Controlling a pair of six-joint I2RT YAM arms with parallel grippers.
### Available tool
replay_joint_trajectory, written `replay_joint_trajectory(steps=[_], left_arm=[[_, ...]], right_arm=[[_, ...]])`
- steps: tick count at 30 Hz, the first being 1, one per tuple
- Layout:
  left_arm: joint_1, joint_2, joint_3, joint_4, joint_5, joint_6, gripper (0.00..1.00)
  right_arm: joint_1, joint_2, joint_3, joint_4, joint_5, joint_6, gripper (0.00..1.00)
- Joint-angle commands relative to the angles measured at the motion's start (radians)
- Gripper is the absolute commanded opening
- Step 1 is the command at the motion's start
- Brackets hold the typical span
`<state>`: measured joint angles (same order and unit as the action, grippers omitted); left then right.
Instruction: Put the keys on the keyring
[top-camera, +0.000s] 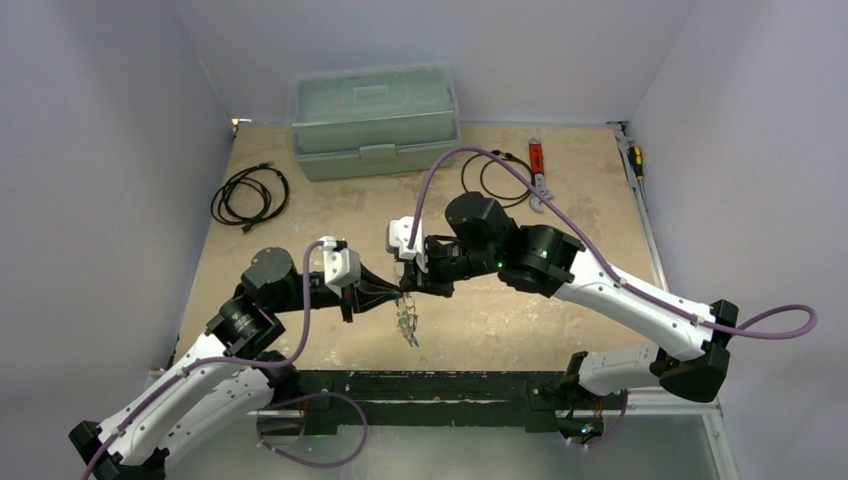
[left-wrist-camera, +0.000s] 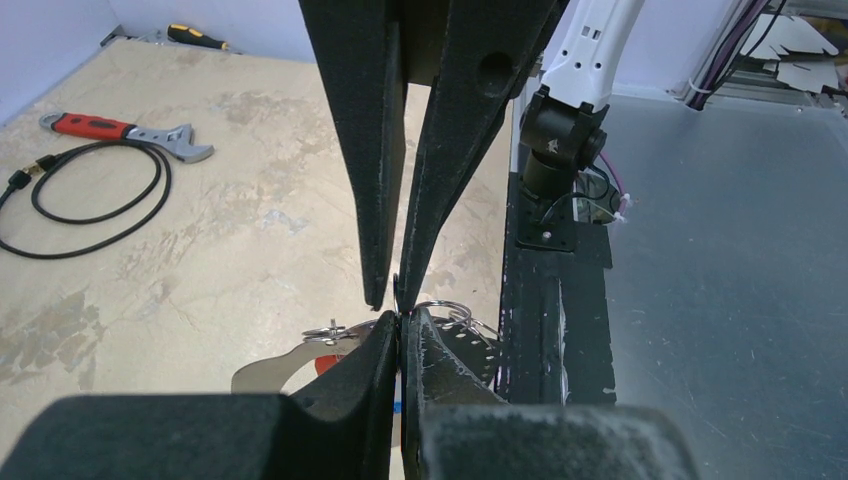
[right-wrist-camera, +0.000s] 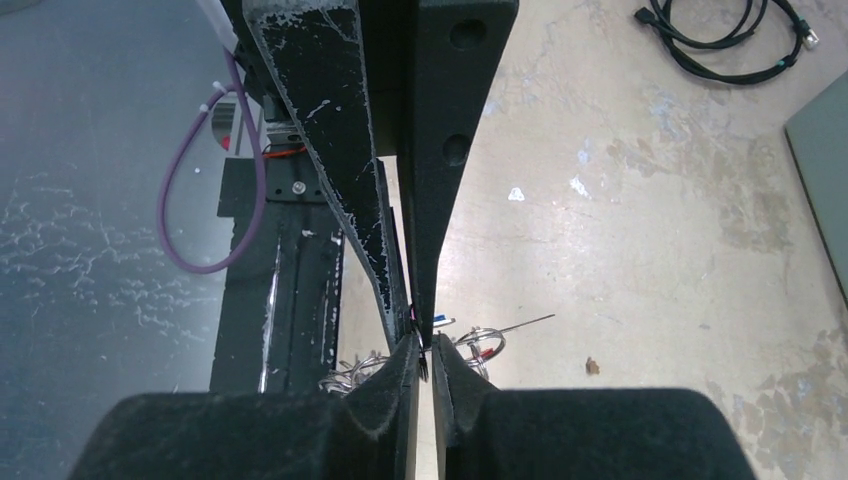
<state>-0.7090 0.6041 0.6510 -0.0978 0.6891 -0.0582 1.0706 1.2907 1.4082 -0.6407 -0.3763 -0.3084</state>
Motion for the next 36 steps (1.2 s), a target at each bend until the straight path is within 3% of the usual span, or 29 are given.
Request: replay_joint_trajectory(steps=[1, 4, 10, 15, 18, 25, 31, 36], left_arm=[[-0.006, -0.010, 0.051, 0.069, 0.027, 0.015, 0.00], [-0.007, -0.011, 0.053, 0.066, 0.027, 0.016, 0.00], [-0.007, -0.032, 0.052, 0.069, 0.038, 0.026, 0.03], [-0.007, -0.090, 0.028, 0.124, 0.045, 0.019, 0.44], [-0.007, -0.115, 0.016, 0.154, 0.056, 0.013, 0.52], [-0.007, -0.145, -0.003, 0.208, 0.035, -0.024, 0.48], [-0.006, -0.148, -0.014, 0.264, -0.015, -0.094, 0.41], [-0.007, -0.150, -0.022, 0.286, -0.014, -0.120, 0.39]], right_arm=[[-0.001, 0.022, 0.033, -0.003, -0.022, -0.017, 0.09], [-0.002, 0.028, 0.030, -0.009, -0.047, -0.025, 0.00], [-0.001, -0.017, -0.039, 0.073, -0.025, -0.028, 0.00], [-0.001, -0.131, -0.171, 0.255, 0.039, 0.002, 0.00], [-0.001, -0.199, -0.238, 0.367, 0.059, 0.022, 0.00], [-0.001, -0.323, -0.378, 0.628, 0.054, 0.094, 0.00], [-0.001, -0.377, -0.534, 0.951, 0.027, 0.195, 0.00], [-0.001, -0.369, -0.564, 1.048, -0.009, 0.226, 0.00]])
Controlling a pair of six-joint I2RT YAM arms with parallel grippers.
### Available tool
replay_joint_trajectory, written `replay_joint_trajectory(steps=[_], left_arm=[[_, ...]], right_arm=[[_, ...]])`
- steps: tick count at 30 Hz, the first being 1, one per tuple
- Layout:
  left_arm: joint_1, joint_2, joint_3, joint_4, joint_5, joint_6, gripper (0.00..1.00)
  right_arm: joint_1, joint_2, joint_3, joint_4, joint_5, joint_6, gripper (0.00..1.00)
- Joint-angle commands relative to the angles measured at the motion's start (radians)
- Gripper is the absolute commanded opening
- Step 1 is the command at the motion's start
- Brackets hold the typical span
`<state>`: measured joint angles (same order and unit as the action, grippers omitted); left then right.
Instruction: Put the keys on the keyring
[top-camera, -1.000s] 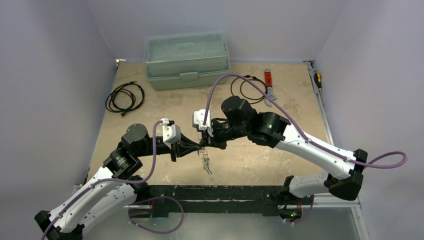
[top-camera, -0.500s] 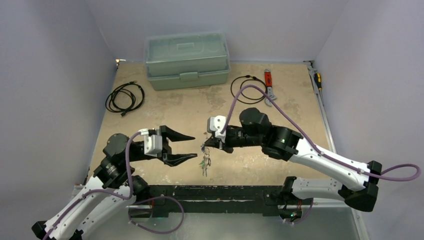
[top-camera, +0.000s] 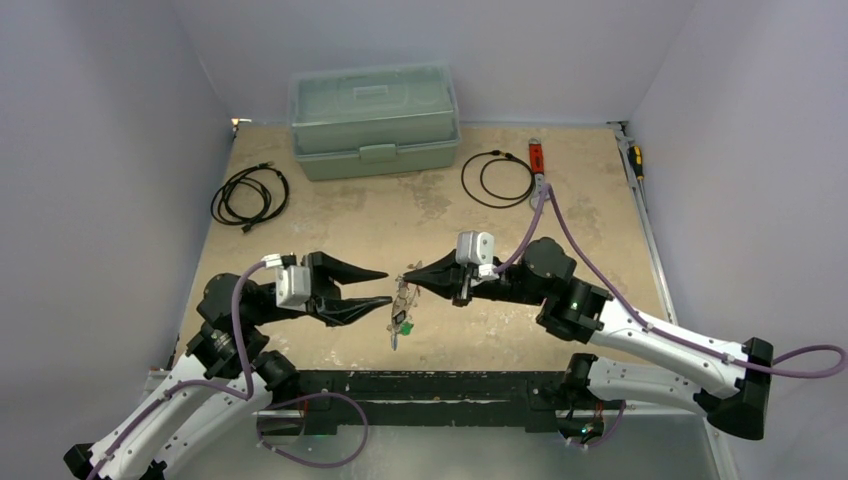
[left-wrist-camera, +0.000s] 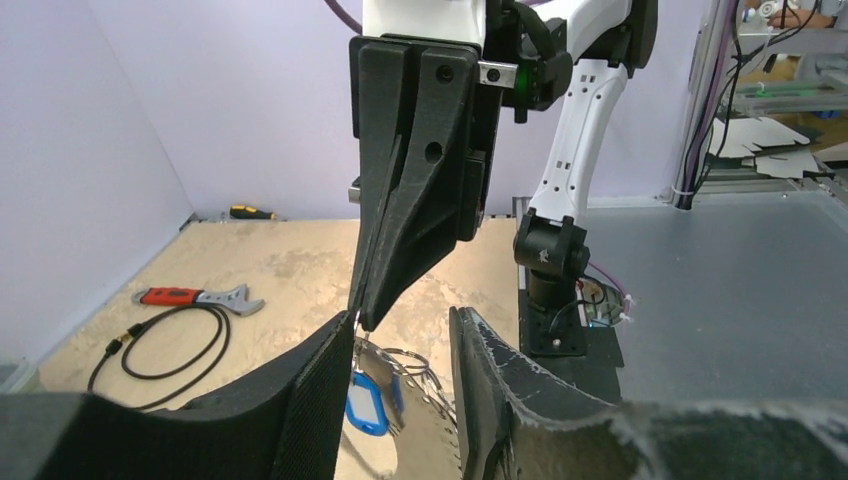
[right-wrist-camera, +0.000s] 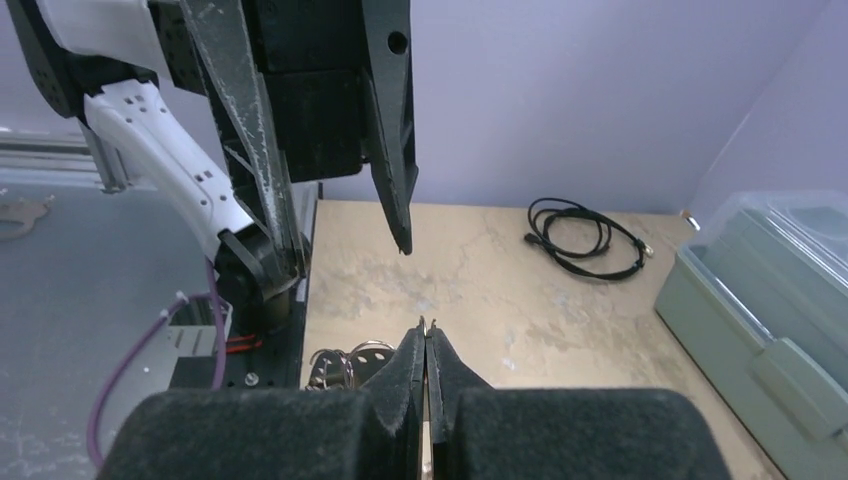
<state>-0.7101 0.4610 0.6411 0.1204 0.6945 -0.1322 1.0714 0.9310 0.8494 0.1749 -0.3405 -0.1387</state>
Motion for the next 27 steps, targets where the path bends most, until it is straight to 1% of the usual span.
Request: replay_joint_trajectory(steps=[1, 4, 10, 22, 27], left_arm=[[-0.005, -0.006, -0.012, 0.068, -0.026, -0.050, 0.39], [-0.005, -0.001, -0.011, 0.071, -0.044, -0.066, 0.38], [-0.003, 0.003, -0.011, 0.071, -0.065, -0.078, 0.40], [-0.003, 0.035, -0.015, 0.088, 0.011, -0.080, 0.34], [-0.004, 0.050, -0.012, 0.097, 0.029, -0.095, 0.31]], right_arm=[[-0.002, -0.010, -0.010, 0.250, -0.059, 0.065, 0.00], [-0.002, -0.015, -0.024, 0.310, -0.102, 0.095, 0.00], [-0.002, -0.017, -0.029, 0.363, -0.153, 0.123, 0.00], [-0.002, 0.015, -0.012, 0.387, -0.203, 0.132, 0.00], [-0.002, 0.038, -0.009, 0.398, -0.217, 0.163, 0.00]])
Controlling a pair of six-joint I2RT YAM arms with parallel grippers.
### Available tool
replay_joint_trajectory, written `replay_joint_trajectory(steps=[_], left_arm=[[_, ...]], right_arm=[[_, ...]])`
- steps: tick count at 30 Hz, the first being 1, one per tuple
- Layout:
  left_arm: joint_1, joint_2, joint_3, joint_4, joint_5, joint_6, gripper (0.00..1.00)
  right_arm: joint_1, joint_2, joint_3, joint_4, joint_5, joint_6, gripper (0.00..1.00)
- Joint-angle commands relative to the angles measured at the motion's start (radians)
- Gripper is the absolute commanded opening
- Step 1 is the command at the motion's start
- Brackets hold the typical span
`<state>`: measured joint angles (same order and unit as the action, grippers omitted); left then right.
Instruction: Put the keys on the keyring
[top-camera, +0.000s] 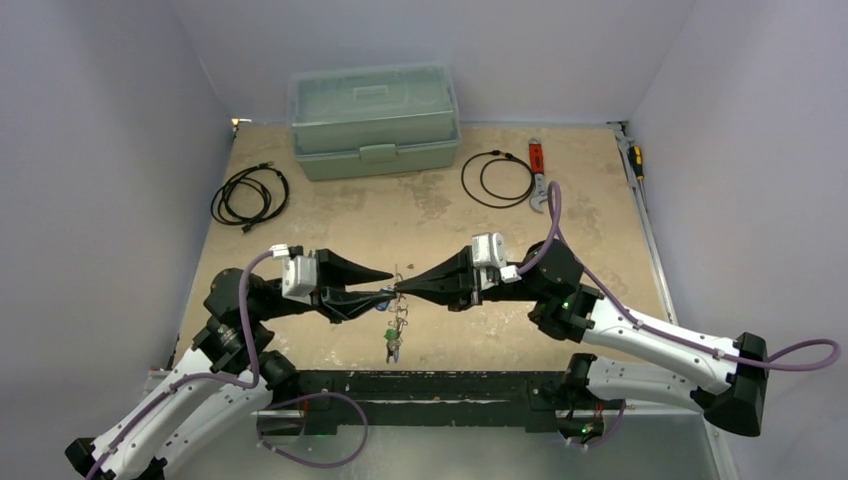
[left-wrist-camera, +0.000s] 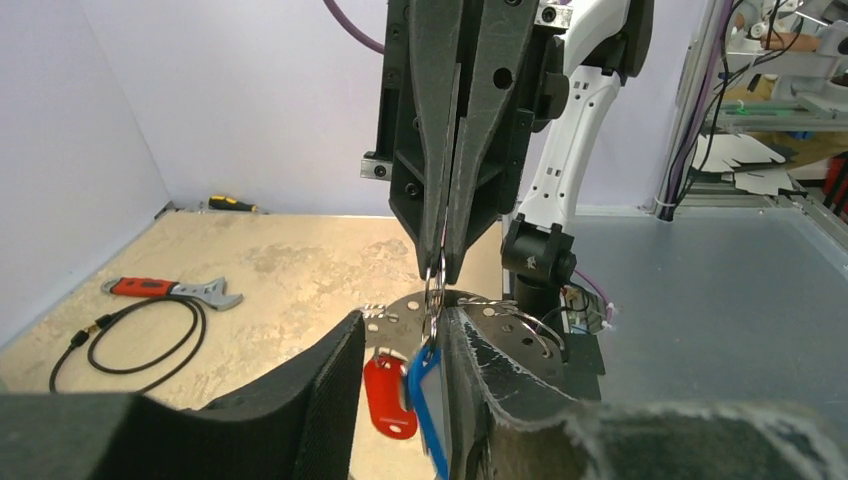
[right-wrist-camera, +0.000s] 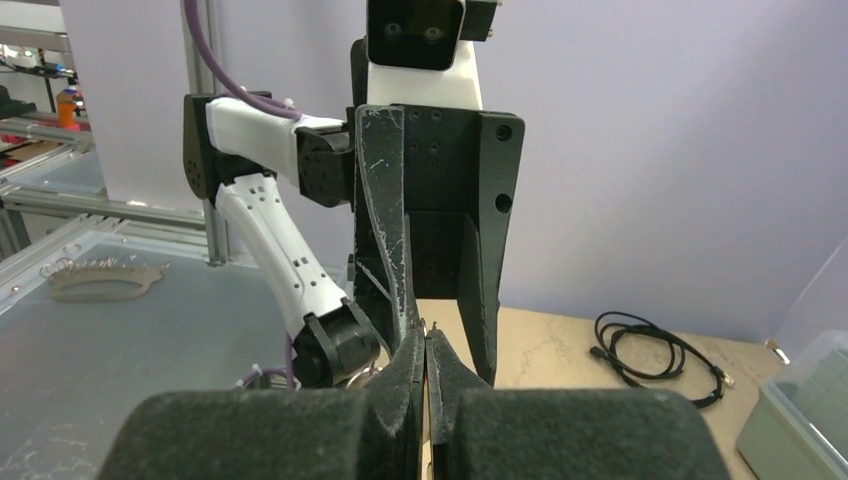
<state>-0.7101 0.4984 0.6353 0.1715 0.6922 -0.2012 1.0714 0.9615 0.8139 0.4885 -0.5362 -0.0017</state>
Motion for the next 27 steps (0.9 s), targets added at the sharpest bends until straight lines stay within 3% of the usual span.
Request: replay_joint_trajectory(steps=[1, 5, 8, 12, 15, 16, 18, 20, 24, 27], left_arm=[[-0.003, 0.012, -0.008, 0.048, 0.032, -0.026, 0.29], [-0.003, 0.012, -0.006, 0.040, 0.026, -0.023, 0.18], [-0.004, 0.016, -0.003, 0.030, 0.024, -0.020, 0.01], [-0.003, 0.012, 0.002, 0.014, 0.019, -0.006, 0.00], [-0.005, 0.014, 0.008, -0.017, 0.009, 0.016, 0.00], [-0.005, 0.019, 0.013, -0.031, 0.012, 0.026, 0.00], [-0.004, 0.032, 0.027, -0.057, 0.020, 0.045, 0.00], [-0.004, 0.045, 0.039, -0.084, 0.025, 0.064, 0.00], [-0.004, 0.058, 0.054, -0.127, 0.021, 0.101, 0.00], [-0.004, 0.072, 0.061, -0.142, 0.033, 0.110, 0.00]], right_arm=[[-0.002, 0.010, 0.027, 0.086, -0.023, 0.027, 0.00], [-0.002, 0.017, 0.031, 0.091, -0.027, 0.030, 0.00], [-0.002, 0.017, 0.034, 0.092, -0.031, 0.030, 0.00], [-0.002, 0.013, 0.037, 0.080, -0.029, 0.031, 0.00], [-0.002, 0.002, 0.072, -0.050, 0.000, -0.008, 0.00], [-0.002, 0.002, 0.096, -0.153, 0.003, -0.040, 0.09], [-0.002, 0.009, 0.168, -0.317, 0.013, -0.102, 0.36], [-0.002, 0.024, 0.239, -0.491, 0.042, -0.158, 0.54], [-0.002, 0.047, 0.363, -0.774, 0.101, -0.241, 0.65], [-0.002, 0.068, 0.435, -0.908, 0.135, -0.274, 0.64]])
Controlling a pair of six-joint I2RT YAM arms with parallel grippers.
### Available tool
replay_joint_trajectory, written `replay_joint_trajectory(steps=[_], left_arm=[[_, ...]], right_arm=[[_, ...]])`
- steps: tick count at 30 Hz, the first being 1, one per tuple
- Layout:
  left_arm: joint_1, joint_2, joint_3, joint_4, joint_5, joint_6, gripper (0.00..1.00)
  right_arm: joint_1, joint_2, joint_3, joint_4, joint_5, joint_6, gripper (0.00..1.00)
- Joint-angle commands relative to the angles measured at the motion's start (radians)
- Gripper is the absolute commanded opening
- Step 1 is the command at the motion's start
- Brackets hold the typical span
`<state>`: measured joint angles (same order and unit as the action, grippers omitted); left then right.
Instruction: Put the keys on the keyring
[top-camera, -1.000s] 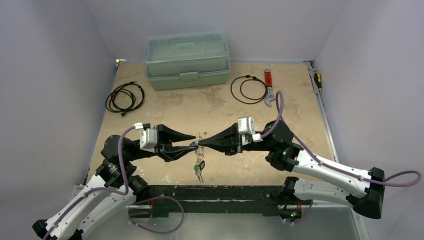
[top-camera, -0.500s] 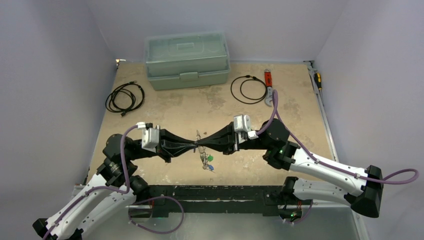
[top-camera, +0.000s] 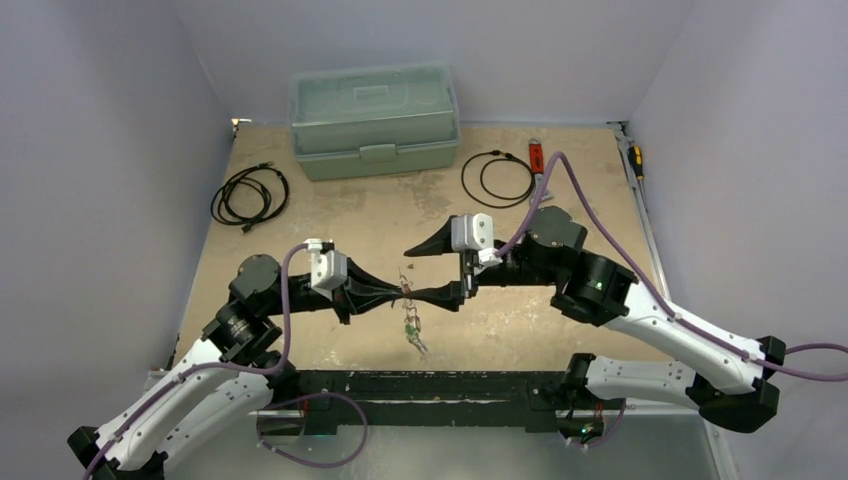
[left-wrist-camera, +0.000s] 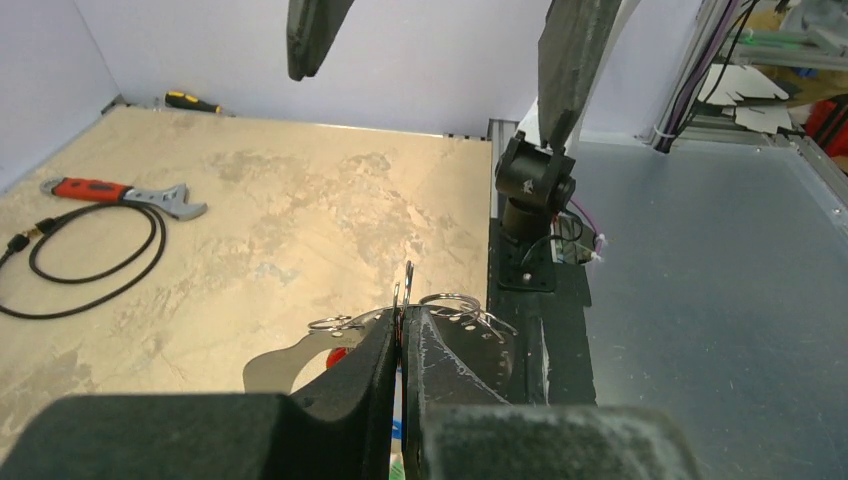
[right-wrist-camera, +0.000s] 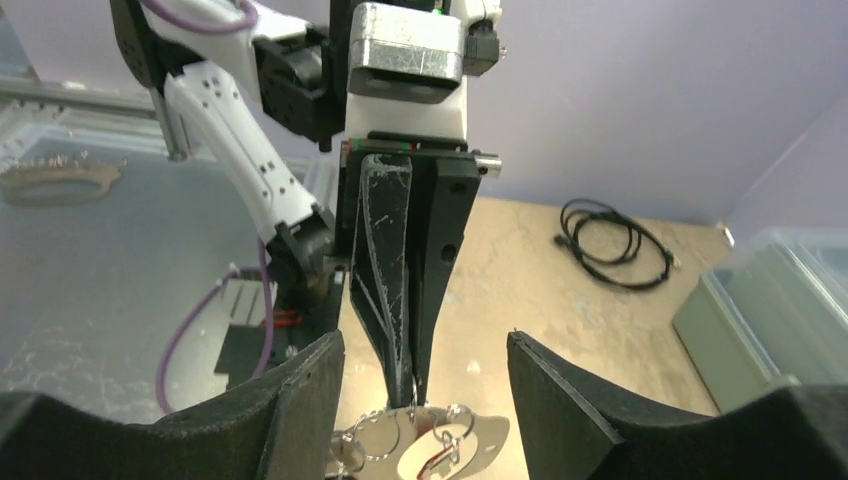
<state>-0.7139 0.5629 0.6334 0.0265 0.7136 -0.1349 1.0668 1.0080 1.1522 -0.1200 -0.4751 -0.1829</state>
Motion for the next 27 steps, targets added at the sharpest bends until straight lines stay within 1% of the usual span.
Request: replay_joint_trajectory(steps=[1, 5, 8, 11, 14, 15, 18, 22, 27], left_arm=[[0.000, 0.013, 0.063, 0.001, 0.014, 0.045, 0.00], [0.000, 0.024, 0.065, -0.010, 0.021, 0.052, 0.00], [0.001, 0.034, 0.066, -0.010, 0.039, 0.051, 0.00], [0.001, 0.040, 0.067, -0.010, 0.039, 0.050, 0.00], [-0.001, 0.043, 0.067, -0.014, 0.030, 0.050, 0.00], [0.000, 0.043, 0.067, -0.014, 0.029, 0.050, 0.00], [-0.001, 0.045, 0.067, -0.016, 0.027, 0.050, 0.00], [-0.001, 0.046, 0.067, -0.017, 0.027, 0.050, 0.00], [-0.002, 0.046, 0.066, -0.014, 0.030, 0.049, 0.00]], right_arm=[[0.002, 0.036, 0.123, -0.346, 0.080, -0.102, 0.62], [0.002, 0.111, 0.220, -0.500, 0.113, -0.119, 0.60], [0.002, 0.146, 0.252, -0.540, 0.115, -0.122, 0.56], [0.002, 0.170, 0.270, -0.538, 0.118, -0.127, 0.51], [0.002, 0.188, 0.287, -0.531, 0.084, -0.131, 0.46], [0.002, 0.193, 0.292, -0.528, 0.077, -0.131, 0.44], [0.002, 0.207, 0.294, -0.515, 0.076, -0.132, 0.34], [0.002, 0.224, 0.294, -0.508, 0.070, -0.132, 0.27], [0.002, 0.238, 0.288, -0.511, 0.047, -0.132, 0.26]])
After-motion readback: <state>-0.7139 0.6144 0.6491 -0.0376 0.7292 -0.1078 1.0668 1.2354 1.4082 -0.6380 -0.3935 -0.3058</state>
